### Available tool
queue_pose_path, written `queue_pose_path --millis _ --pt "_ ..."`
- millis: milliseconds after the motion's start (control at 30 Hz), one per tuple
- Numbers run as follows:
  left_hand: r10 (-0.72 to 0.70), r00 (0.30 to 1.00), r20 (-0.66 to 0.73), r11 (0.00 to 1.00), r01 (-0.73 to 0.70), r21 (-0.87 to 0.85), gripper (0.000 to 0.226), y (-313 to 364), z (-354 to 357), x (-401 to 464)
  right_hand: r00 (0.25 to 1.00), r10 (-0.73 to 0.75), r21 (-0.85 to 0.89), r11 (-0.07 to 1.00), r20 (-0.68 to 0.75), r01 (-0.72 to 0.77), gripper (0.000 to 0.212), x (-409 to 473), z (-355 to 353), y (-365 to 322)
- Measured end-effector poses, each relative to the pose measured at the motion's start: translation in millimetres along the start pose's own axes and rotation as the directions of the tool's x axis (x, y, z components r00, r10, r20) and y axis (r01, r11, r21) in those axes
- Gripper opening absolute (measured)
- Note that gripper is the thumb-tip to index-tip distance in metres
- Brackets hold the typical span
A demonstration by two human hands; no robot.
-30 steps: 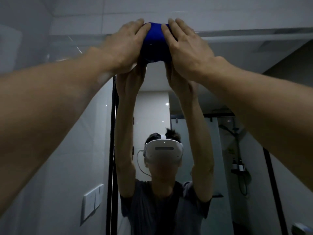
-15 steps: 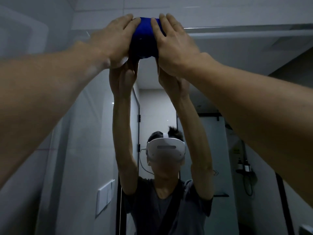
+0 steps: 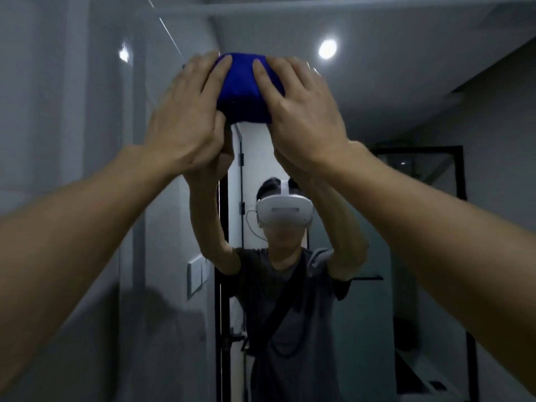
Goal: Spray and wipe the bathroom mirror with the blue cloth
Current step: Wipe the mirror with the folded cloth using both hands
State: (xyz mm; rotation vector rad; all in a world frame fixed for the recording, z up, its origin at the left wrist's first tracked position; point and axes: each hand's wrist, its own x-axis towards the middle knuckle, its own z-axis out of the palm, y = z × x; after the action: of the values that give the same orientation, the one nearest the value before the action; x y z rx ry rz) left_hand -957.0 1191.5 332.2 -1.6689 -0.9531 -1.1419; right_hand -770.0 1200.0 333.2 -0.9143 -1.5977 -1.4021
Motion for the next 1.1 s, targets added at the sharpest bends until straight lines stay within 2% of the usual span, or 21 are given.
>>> queue_pose_path --millis 300,500,633,767,833,933,1000,1100 --pt "-0.081 0.992 0.100 0.990 0.092 -0.111 0.074 49 17 -172 0.998 -0.063 0.126 0.990 -0.009 0.064 0.056 -163 -1 -61" --pt "-0.133 0.975 0.176 0.958 0.172 -0.229 0.068 82 20 -273 0.985 -0.114 0.244 0.966 0.128 0.080 0.050 -268 -10 -102" --pt "-0.086 0.950 0.301 0.973 0.145 -0.180 0.075 99 20 -333 0.987 -0.111 0.319 0.945 0.112 0.070 0.039 -328 -15 -124" --pt "-0.103 0.874 0.476 0.974 0.185 -0.129 0.089 116 28 -397 0.980 -0.135 0.349 0.934 0.148 0.076 0.033 -390 -16 -151" --pt "-0.090 0.874 0.478 0.978 0.169 -0.125 0.074 124 34 -425 0.979 -0.127 0.377 0.925 0.161 0.058 0.032 -417 -17 -163" --pt "-0.092 0.879 0.468 0.984 0.153 -0.094 0.039 136 41 -458 0.982 -0.107 0.391 0.920 0.155 0.038 0.045 -447 -17 -175" --pt "-0.101 0.881 0.462 0.989 0.138 -0.048 0.032 141 46 -471 0.975 -0.108 0.397 0.917 0.192 0.023 0.046 -459 -18 -181" --pt "-0.057 0.885 0.462 0.998 0.062 0.005 0.028 140 51 -478 0.951 -0.149 0.462 0.887 0.270 0.008 0.033 -461 -20 -181"
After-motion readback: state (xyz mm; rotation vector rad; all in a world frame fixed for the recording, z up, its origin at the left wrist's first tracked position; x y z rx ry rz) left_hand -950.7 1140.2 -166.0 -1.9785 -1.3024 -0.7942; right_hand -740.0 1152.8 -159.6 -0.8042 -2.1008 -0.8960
